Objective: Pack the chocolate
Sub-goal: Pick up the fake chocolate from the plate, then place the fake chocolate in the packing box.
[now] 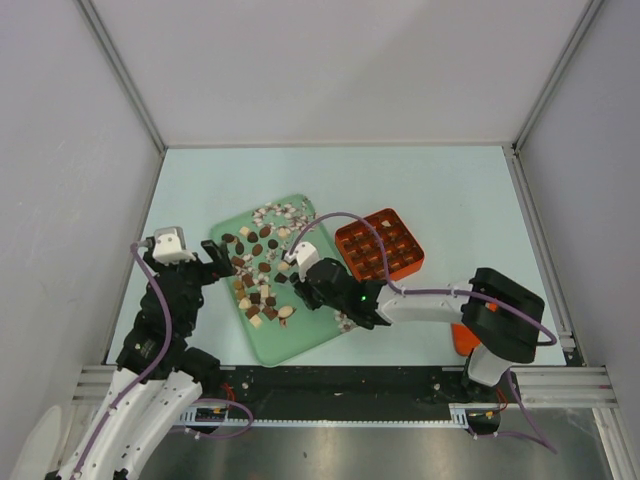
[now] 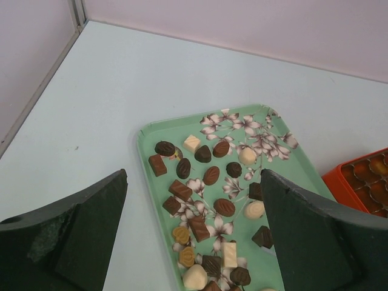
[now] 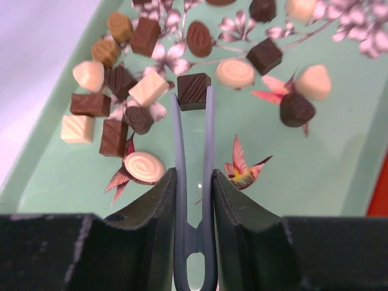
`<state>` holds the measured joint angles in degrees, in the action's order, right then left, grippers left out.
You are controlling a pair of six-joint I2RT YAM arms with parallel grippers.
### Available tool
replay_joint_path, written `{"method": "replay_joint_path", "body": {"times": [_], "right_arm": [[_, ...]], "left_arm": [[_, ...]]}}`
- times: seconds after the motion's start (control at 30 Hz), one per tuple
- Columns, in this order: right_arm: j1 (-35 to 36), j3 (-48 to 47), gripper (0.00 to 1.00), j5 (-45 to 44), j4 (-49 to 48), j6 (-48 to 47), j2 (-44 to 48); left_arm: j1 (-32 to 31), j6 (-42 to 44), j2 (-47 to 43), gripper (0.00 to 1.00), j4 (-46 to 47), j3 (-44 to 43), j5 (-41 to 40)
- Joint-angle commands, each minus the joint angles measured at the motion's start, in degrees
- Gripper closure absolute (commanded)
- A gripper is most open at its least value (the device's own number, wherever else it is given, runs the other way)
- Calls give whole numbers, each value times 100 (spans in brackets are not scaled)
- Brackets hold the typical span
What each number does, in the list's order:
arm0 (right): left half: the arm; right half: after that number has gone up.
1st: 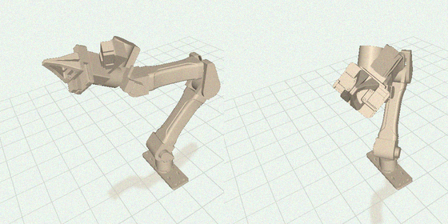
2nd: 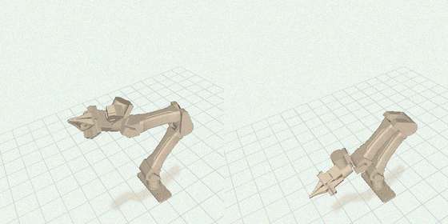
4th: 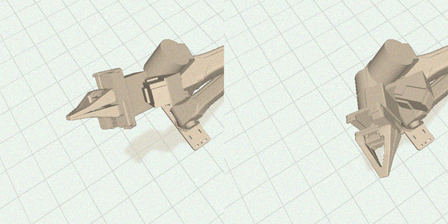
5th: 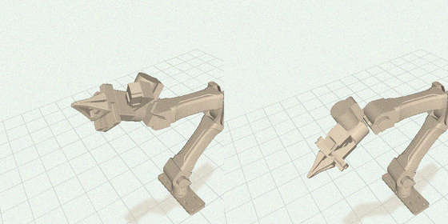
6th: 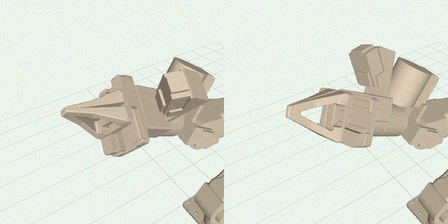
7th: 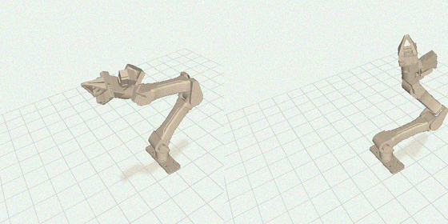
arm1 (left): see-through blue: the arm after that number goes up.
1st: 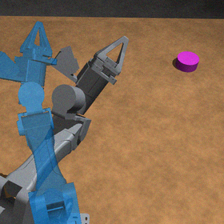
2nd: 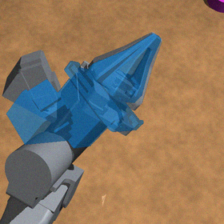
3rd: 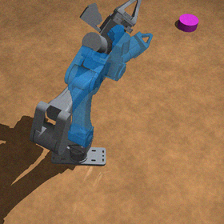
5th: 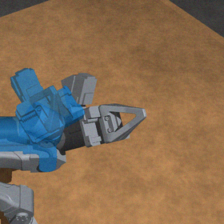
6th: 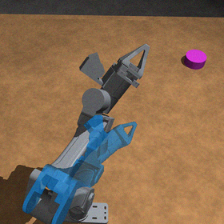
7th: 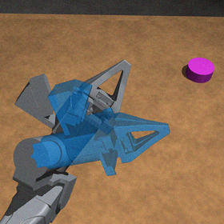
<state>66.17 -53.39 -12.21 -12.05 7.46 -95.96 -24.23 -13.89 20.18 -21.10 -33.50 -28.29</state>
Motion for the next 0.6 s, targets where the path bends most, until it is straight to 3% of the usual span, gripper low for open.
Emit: {"method": "replay_joint_path", "body": {"times": [0.0,0.27,0.37,0.57], "right_arm": [[-86,-225,81,-396,369,80,744],[-868,-199,81,-713,1205,194,1624],[-1377,-129,81,-730,1644,238,1905],[-2573,240,81,-223,1541,405,2152]], "left_arm": [[59,106,-102,5,159,19,26],[59,97,-164,4,168,19,113],[50,97,-181,4,159,19,122],[59,97,-217,4,168,27,149]]}}
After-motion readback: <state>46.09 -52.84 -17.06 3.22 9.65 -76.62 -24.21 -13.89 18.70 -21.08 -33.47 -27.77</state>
